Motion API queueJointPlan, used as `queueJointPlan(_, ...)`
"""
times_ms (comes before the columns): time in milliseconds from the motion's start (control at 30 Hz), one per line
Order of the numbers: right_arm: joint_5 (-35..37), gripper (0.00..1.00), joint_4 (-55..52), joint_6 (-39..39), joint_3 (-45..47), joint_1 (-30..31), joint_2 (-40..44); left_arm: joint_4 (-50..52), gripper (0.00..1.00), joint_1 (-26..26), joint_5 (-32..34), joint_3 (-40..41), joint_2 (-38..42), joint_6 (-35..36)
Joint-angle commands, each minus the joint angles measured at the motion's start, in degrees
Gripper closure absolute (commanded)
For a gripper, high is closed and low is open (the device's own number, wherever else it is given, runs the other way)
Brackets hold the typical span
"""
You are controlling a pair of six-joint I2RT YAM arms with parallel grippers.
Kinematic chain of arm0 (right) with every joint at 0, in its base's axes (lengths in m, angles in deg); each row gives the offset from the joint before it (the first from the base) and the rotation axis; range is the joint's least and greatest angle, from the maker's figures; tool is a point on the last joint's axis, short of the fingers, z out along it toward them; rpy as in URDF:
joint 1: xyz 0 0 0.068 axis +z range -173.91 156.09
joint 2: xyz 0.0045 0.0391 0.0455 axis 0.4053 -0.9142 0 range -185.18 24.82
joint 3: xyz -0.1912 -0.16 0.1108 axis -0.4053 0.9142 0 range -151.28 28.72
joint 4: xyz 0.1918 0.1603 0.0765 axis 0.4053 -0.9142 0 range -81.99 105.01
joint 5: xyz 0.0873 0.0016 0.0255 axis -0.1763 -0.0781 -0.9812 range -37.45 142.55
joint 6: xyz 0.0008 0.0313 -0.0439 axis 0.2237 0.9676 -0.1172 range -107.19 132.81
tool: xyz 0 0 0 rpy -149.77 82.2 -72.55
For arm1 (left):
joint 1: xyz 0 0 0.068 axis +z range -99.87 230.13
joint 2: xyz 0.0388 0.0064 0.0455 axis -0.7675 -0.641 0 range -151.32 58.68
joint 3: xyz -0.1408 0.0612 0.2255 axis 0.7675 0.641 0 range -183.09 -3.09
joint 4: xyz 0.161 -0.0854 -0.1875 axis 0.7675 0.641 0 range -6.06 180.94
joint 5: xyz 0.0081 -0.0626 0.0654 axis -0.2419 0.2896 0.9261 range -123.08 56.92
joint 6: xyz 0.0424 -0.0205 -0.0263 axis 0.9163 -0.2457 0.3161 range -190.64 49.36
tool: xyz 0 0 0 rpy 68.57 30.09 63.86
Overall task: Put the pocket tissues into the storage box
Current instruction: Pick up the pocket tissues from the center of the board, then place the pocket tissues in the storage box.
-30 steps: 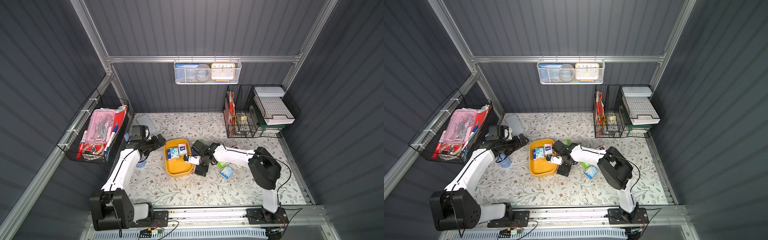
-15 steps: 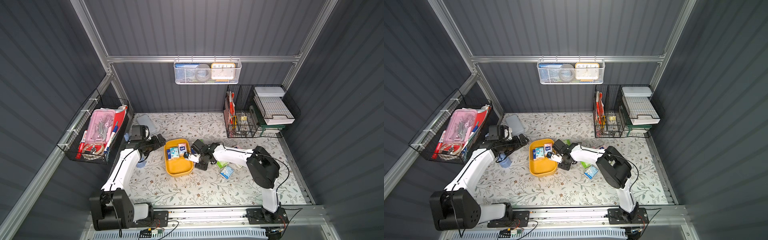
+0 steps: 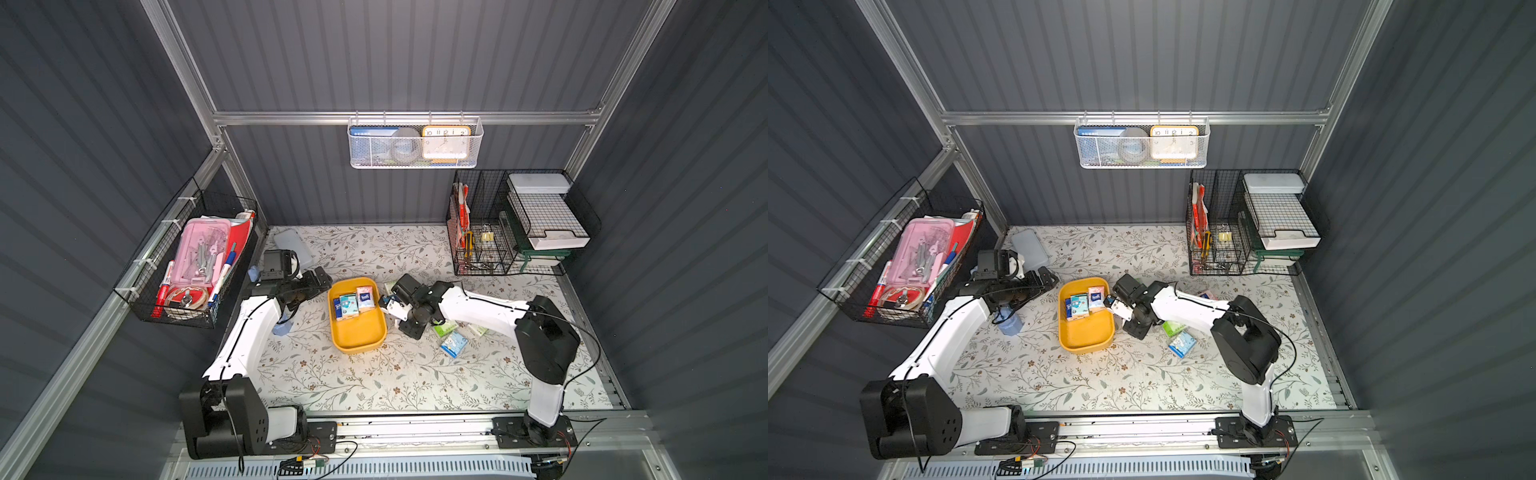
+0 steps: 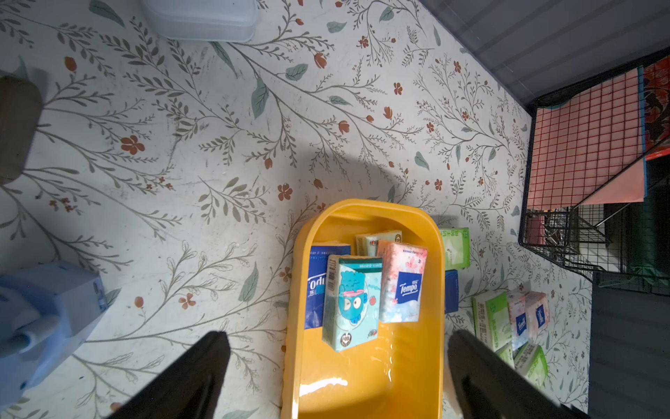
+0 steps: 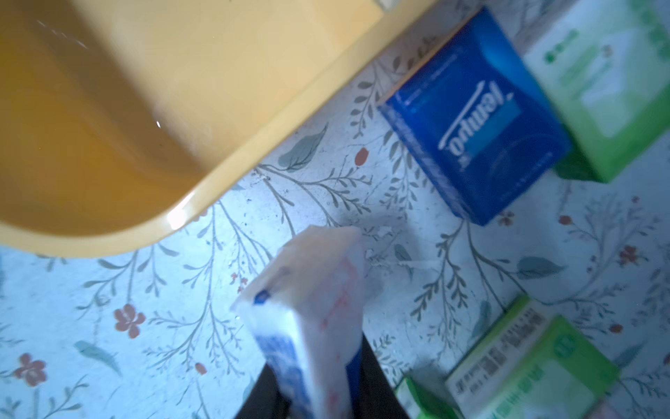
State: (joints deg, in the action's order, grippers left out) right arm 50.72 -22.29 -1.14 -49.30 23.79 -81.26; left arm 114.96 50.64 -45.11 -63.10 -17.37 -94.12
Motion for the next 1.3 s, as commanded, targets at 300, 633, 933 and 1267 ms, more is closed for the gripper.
queueJointPlan(300,-17.22,0.93,8.19,50.53,-4.96,0.73,-2.02,-3.96,0.01,0.15,-4.34,0.38,-0.37,-1.12)
queueJointPlan(633,-0.85,0.89,6.15,58.48,-15.07,5.3,-8.26,-4.0,0.01,0.11,-4.48,2.46,1.65,-0.53)
queueJointPlan(933,6.51,0.87,-0.71,58.78,-19.1,6.11,-13.37,-3.78,0.01,0.1,-4.23,2.31,2.07,-0.42)
queueJointPlan(1267,6.77,0.67,1.03,58.09,-18.75,6.09,-13.81,-3.26,0.01,0.1,-4.16,1.92,2.18,-0.51)
